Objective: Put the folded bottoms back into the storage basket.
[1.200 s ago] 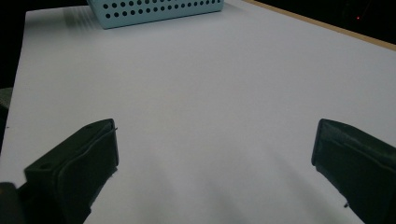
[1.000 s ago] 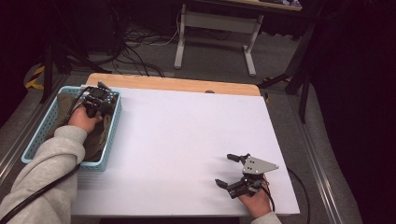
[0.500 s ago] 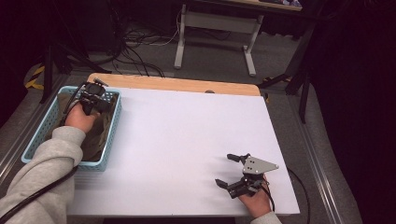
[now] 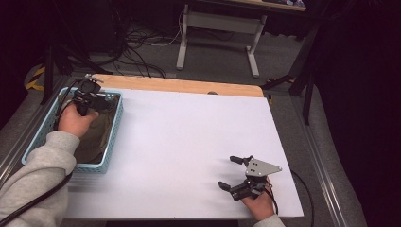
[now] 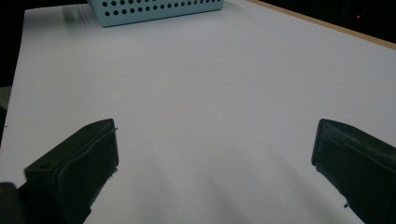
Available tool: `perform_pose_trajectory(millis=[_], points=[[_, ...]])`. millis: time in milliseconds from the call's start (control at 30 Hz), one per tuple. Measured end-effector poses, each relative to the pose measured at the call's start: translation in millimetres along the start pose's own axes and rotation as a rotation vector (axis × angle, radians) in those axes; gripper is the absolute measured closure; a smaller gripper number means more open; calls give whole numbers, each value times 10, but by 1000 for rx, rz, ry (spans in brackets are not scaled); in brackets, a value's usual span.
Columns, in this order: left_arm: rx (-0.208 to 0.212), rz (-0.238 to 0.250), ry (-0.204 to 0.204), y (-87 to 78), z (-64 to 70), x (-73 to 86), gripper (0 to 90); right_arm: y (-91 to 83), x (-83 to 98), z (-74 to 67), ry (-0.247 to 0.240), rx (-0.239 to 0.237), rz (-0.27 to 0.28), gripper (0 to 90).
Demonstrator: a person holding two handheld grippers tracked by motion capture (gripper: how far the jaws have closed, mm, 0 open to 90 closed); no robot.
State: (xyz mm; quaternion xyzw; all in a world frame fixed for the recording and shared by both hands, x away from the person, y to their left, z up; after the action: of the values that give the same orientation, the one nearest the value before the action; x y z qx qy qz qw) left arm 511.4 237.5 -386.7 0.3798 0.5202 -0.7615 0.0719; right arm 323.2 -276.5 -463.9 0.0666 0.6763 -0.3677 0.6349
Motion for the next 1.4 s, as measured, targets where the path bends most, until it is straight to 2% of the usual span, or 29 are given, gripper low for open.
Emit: perform_pose_trajectory(millis=[167, 467, 567, 633, 700, 967, 1033, 1167, 1233, 1400], points=[[24, 20, 14, -63, 89, -5, 408, 0, 0, 1, 1, 0, 0, 11], [90, 81, 33, -215, 336, 39, 308, -5, 1, 1, 3, 0, 5, 11], [106, 109, 50, -263, 420, 69, 279, -4, 0, 0, 4, 0, 5, 11], [136, 143, 59, -308, 509, 101, 255, -4, 0, 0, 4, 0, 5, 10], [143, 151, 66, -321, 542, 112, 246, -4, 0, 1, 4, 1, 5, 10], [188, 202, 138, -378, 828, 253, 184, -6, 0, 1, 6, 1, 7, 10], [206, 207, 145, -369, 913, 321, 183, -4, -1, 0, 6, -1, 6, 10], [217, 216, 160, -355, 994, 393, 177, -3, -1, -2, 5, -1, 5, 10], [240, 233, 167, -351, 1061, 457, 170, -3, -1, -2, 5, -1, 6, 10], [267, 254, 170, -343, 1132, 533, 146, -4, -1, -3, 5, -1, 6, 10]])
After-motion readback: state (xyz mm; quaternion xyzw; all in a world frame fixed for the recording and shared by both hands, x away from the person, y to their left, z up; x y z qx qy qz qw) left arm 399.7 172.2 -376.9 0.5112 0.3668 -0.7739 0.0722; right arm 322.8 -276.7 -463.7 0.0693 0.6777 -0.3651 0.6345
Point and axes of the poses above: each handheld gripper's, and its own axes: y roughly forward along the jaws, x roughly out of its underside, z roughly to its right, the point moved 1 cm from there along y, roughly forward along the jaws, and after that the axes turned 6 degrees about x, right-handed, at the moved point
